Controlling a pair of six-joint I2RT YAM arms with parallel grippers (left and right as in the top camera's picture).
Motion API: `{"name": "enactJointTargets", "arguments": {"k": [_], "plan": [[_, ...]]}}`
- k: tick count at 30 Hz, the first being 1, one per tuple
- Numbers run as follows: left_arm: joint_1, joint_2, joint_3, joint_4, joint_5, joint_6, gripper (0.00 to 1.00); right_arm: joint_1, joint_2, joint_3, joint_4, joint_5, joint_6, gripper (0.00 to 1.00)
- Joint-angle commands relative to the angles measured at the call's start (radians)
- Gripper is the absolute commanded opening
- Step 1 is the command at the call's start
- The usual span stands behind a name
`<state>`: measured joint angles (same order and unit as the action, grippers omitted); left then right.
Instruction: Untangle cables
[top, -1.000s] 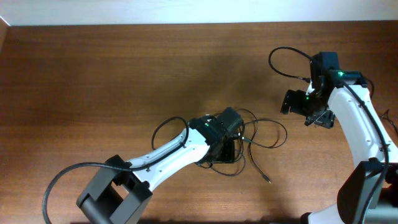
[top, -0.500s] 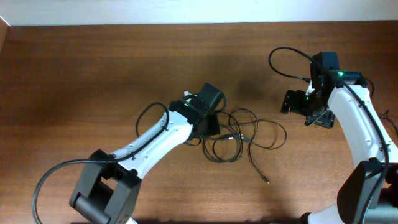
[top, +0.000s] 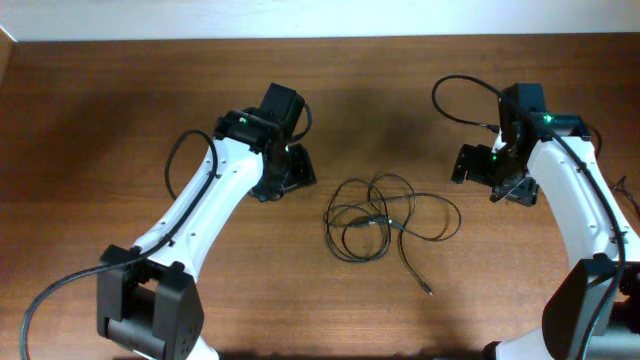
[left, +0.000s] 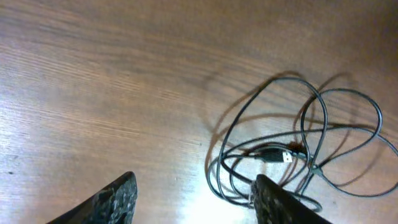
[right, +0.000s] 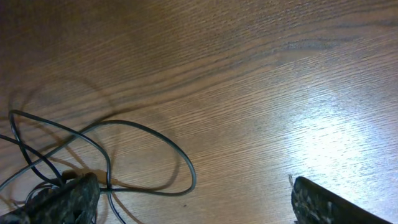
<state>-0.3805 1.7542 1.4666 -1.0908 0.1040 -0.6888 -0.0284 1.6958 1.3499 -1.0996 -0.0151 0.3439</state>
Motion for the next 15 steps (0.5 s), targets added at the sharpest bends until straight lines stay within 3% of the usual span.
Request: {"name": "enactJointTargets", "arguments": {"k": [1, 4, 9, 15], "plan": [[-0.041, 0.005, -0.011, -0.006, 0.035, 0.005, 0.46, 0.001, -0.014, -0.006, -0.001, 0.016, 0.009, 0.99], [-0.090, 0.005, -0.015, -0.007, 0.035, 0.004, 0.61, 0.001, -0.014, -0.006, -0.001, 0.017, 0.009, 0.98], [-0.198, 0.020, -0.015, -0.003, 0.031, -0.111, 0.75, 0.001, -0.014, -0.006, -0.001, 0.017, 0.009, 0.99], [-0.304, 0.085, -0.015, 0.012, 0.027, -0.441, 0.80, 0.001, -0.014, -0.006, -0.001, 0.016, 0.009, 0.99]]}}
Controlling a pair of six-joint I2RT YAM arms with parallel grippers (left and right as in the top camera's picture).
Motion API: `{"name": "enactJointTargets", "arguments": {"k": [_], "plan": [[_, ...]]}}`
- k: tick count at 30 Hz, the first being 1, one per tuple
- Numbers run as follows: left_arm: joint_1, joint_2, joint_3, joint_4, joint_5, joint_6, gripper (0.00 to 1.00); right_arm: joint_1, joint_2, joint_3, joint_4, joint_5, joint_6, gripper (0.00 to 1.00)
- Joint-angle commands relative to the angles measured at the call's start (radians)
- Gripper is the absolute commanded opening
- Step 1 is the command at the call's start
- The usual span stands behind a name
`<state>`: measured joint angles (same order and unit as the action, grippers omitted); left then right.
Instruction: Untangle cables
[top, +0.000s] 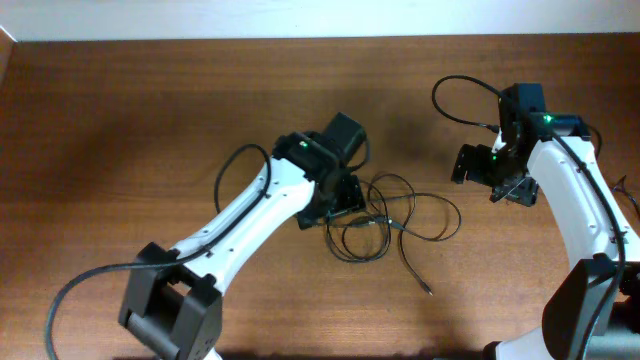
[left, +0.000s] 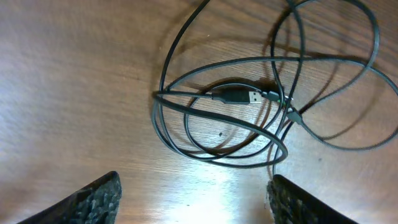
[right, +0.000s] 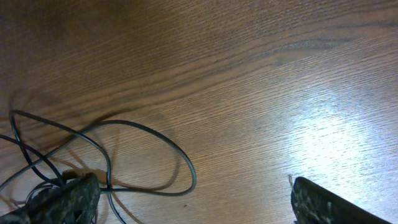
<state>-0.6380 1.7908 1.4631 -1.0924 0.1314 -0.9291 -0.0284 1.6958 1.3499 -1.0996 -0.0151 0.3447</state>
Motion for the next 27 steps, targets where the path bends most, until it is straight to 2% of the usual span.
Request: {"name": "enactJointTargets", "arguments": {"k": [1, 2, 4, 7, 9, 11, 14, 17, 19, 20, 22, 24, 25, 27], "plan": [[-0.065, 0.067, -0.011, 0.031, -0.010, -0.238, 0.80, 0.001, -0.014, -0.006, -0.001, 0.017, 0.008, 0.99], [-0.092, 0.098, -0.011, 0.052, -0.024, -0.284, 0.79, 0.001, -0.014, -0.006, -0.001, 0.016, 0.008, 0.99], [-0.118, 0.136, -0.011, 0.096, -0.023, -0.291, 0.79, 0.001, -0.014, -0.006, -0.001, 0.017, 0.008, 0.99], [-0.130, 0.174, -0.011, 0.177, -0.023, -0.290, 0.71, 0.001, -0.014, -0.006, -0.001, 0.016, 0.008, 0.99], [-0.130, 0.173, -0.011, 0.198, -0.031, -0.290, 0.76, 0.001, -0.014, -0.006, -0.001, 0.017, 0.008, 0.99], [-0.130, 0.173, -0.011, 0.210, -0.092, -0.290, 0.76, 0.001, -0.014, -0.006, -0.001, 0.017, 0.008, 0.99], [-0.136, 0.174, -0.011, 0.209, -0.121, -0.290, 0.63, 0.001, -0.014, -0.006, -0.001, 0.017, 0.008, 0.99], [-0.167, 0.175, -0.011, 0.209, -0.146, -0.290, 0.57, 0.001, -0.014, -0.006, -0.001, 0.017, 0.008, 0.98], [-0.186, 0.175, -0.011, 0.209, -0.202, -0.254, 0.47, 0.001, -0.014, -0.006, -0.001, 0.016, 0.008, 0.99], [-0.193, 0.175, -0.011, 0.209, -0.227, -0.217, 0.40, 0.001, -0.014, -0.006, -0.001, 0.016, 0.008, 0.99], [-0.206, 0.177, -0.011, 0.209, -0.255, -0.151, 0.33, 0.001, -0.014, -0.006, -0.001, 0.017, 0.008, 0.99], [-0.208, 0.178, -0.011, 0.208, -0.283, -0.050, 0.20, 0.001, -0.014, -0.006, -0.001, 0.017, 0.008, 0.99], [-0.208, 0.178, -0.011, 0.204, -0.283, 0.000, 0.19, 0.001, -0.014, -0.006, -0.001, 0.017, 0.008, 0.99], [-0.208, 0.178, -0.011, 0.201, -0.283, 0.084, 0.12, 0.001, -0.014, -0.006, -0.001, 0.017, 0.008, 0.98]]}}
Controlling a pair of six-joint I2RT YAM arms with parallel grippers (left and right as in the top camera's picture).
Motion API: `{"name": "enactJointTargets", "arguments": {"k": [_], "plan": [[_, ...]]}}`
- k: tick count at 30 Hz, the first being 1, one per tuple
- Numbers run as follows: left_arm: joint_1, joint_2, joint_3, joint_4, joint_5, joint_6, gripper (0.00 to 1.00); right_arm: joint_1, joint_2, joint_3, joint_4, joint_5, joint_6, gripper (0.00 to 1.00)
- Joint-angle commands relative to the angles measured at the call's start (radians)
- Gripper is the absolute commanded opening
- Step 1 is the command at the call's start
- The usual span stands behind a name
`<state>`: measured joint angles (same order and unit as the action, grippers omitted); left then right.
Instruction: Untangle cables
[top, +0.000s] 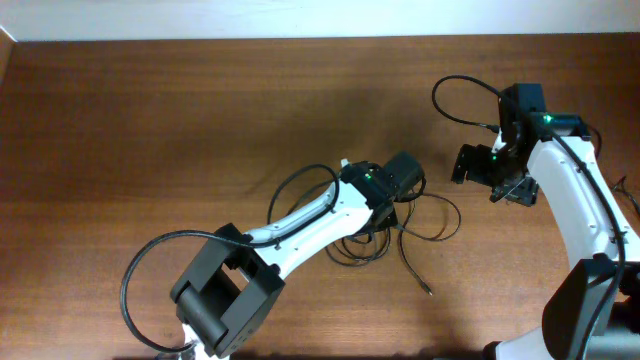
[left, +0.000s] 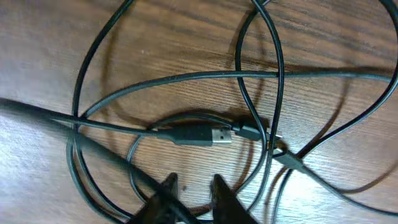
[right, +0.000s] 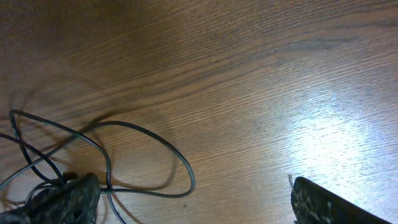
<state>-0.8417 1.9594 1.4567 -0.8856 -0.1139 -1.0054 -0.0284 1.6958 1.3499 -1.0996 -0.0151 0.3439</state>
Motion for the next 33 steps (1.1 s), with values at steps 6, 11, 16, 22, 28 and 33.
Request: {"name": "enactJointTargets", "arguments": {"k": [6, 11, 16, 22, 28, 33], "plan": [[0.052, -0.093, 0.067, -0.043, -0.042, 0.553, 0.00, 0.001, -0.014, -0.006, -0.001, 0.017, 0.009, 0.99], [0.179, -0.312, 0.116, -0.077, -0.179, 0.603, 0.04, 0.001, -0.014, -0.006, -0.001, 0.017, 0.009, 0.99], [0.339, -0.387, 0.116, -0.087, -0.190, 0.598, 0.07, 0.001, -0.014, -0.006, -0.001, 0.017, 0.009, 0.99], [0.447, -0.306, 0.069, -0.072, -0.189, 0.573, 0.06, 0.001, -0.014, -0.006, -0.001, 0.016, 0.009, 0.99], [0.481, -0.095, 0.060, -0.062, -0.188, 0.573, 0.00, 0.001, -0.014, -0.006, 0.032, 0.012, 0.009, 0.99], [0.488, -0.039, 0.060, -0.005, 0.167, 0.712, 0.20, 0.001, -0.014, -0.006, 0.073, -0.159, 0.009, 0.99]]}}
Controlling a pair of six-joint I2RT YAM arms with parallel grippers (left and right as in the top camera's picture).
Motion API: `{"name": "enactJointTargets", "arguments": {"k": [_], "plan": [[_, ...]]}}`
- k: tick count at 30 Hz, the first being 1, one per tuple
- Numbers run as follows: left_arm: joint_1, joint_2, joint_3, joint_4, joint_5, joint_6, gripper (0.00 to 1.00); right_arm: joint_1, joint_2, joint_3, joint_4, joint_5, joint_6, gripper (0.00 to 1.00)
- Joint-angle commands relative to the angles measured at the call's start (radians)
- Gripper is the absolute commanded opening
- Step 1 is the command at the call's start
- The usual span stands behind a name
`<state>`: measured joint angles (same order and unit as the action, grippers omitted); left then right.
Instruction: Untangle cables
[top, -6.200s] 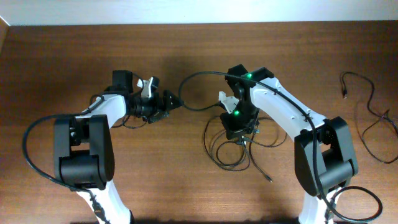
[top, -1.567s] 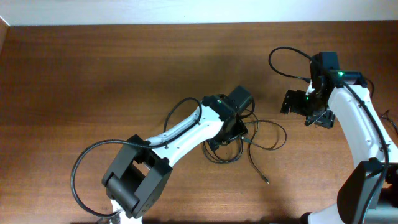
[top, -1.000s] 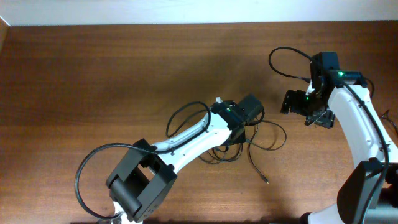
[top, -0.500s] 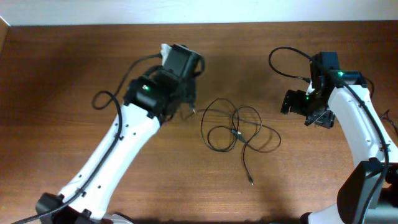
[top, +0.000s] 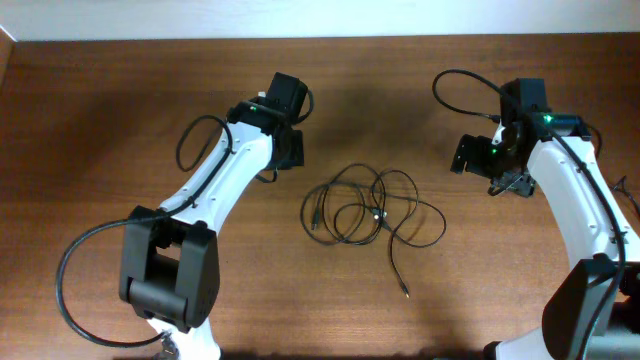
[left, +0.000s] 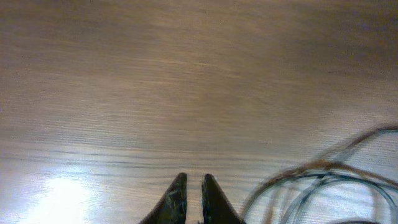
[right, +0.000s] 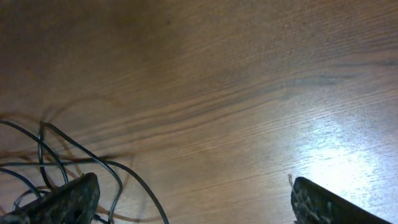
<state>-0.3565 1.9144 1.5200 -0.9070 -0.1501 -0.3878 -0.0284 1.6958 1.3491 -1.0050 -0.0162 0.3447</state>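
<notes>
A tangle of thin black cables (top: 360, 210) lies mid-table in several overlapping loops. One loose end (top: 405, 293) trails toward the front. My left gripper (top: 288, 155) is up and to the left of the tangle and clear of it. In its wrist view the left gripper (left: 193, 186) is shut with nothing between the tips, and blurred cable loops (left: 336, 180) show at the lower right. My right gripper (top: 490, 170) hovers right of the tangle. In its wrist view the right gripper (right: 193, 202) is open wide over bare wood, with cable loops (right: 62, 155) beside its left finger.
The wooden table (top: 120, 150) runs to a pale wall at the back. Each arm's own black lead loops by its wrist, one at the left (top: 195, 140) and one at the right (top: 455, 85).
My left gripper was down in the middle of the tangle. It is now up and to the left, clear of the cables. The tangle lies further left in a changed shape. The right arm shifted slightly.
My left gripper was first open to the left of the tangle, then open at its left edge, then nearly shut in its middle by a USB plug. Now it is back at the upper left, shut and empty. The tangle has shifted left. The right gripper stayed open throughout.
</notes>
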Motion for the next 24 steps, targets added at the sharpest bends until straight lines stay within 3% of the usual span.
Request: {"name": "enactJointTargets", "arguments": {"k": [1, 7, 10, 14, 16, 17, 19, 21, 24], "plan": [[0.001, 0.006, -0.003, 0.017, 0.267, 0.110, 0.23, 0.001, -0.014, -0.005, -0.040, -0.255, 0.008, 0.98], [-0.007, 0.011, -0.018, -0.018, 0.293, 0.110, 0.26, 0.005, -0.014, -0.005, -0.027, -0.278, 0.011, 0.99], [-0.031, 0.013, -0.090, -0.044, 0.339, 0.110, 0.22, 0.005, -0.014, -0.005, -0.027, -0.261, 0.011, 0.99], [-0.111, 0.015, -0.231, 0.063, 0.422, 0.152, 0.19, 0.005, -0.014, -0.005, -0.027, -0.261, 0.011, 0.99], [-0.128, 0.015, -0.240, 0.088, 0.359, 0.151, 0.15, 0.005, -0.014, -0.005, -0.027, -0.261, 0.011, 0.99], [-0.121, 0.014, -0.239, 0.128, 0.245, 0.150, 0.17, 0.005, -0.014, -0.005, -0.027, -0.261, 0.011, 0.98], [-0.100, 0.014, -0.239, 0.205, 0.166, 0.150, 0.24, 0.005, -0.014, -0.005, -0.027, -0.261, 0.011, 0.99], [-0.075, 0.014, -0.239, 0.293, 0.095, 0.150, 0.49, 0.005, -0.014, -0.005, -0.027, -0.261, 0.011, 0.99], [-0.040, 0.016, -0.241, 0.338, 0.082, 0.150, 0.50, 0.005, -0.014, -0.005, -0.027, -0.261, 0.011, 0.99]]}}
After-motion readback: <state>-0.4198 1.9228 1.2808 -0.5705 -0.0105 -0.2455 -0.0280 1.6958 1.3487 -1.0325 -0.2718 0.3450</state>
